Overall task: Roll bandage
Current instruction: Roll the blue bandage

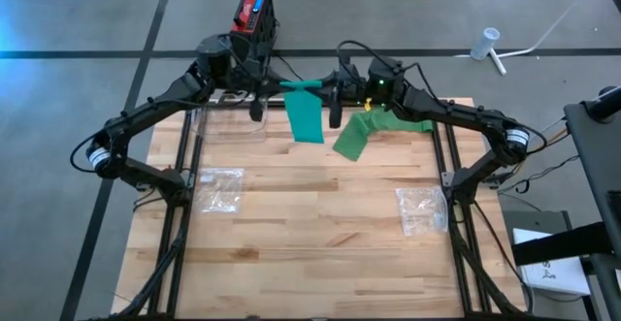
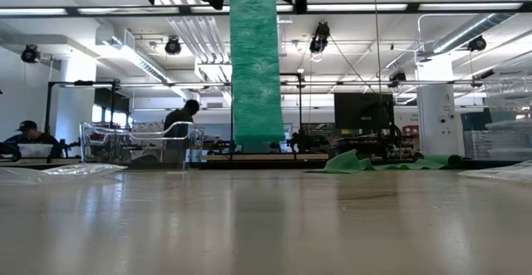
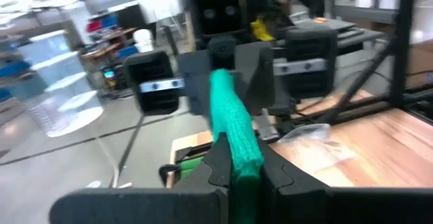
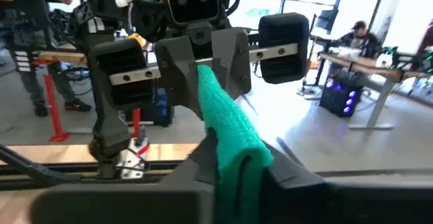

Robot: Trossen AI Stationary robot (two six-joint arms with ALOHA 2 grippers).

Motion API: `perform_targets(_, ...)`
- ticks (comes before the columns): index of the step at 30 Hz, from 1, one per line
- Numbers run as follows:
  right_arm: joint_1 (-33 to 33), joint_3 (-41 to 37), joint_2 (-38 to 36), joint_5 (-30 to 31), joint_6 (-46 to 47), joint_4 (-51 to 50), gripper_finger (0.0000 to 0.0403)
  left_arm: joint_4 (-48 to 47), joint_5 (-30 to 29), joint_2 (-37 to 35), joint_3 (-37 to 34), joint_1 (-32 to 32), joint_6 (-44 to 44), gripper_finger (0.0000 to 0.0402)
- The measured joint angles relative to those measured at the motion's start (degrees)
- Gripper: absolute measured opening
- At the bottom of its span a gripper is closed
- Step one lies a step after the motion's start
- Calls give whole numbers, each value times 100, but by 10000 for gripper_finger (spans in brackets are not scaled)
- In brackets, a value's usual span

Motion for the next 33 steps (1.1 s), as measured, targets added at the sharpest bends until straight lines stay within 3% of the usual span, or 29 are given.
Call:
perform_targets(4,-18,-28,-39,96,-34,85,11,142,-641,0,0,50,-415,33)
perform_targets(11,9,-187,-136,289,-569,421,6,121,-199,2,-59,284,-1669,149)
perform_targets(17,177,-465,-268,268,-767,619,6,125,80,2,-228,282,-1774,264)
perform_targets(23,403,-663,-471,517,-1296,627,6,281,529,2,-262,244,-2288,347)
perform_targets(28,607,-833,-742,779,-1787,800,6,294,668,2,-262,196,-2375,391)
perform_targets(33,714,-943,-1026,932,-1667,647,6,313,673,2,-262,163,-2233,390)
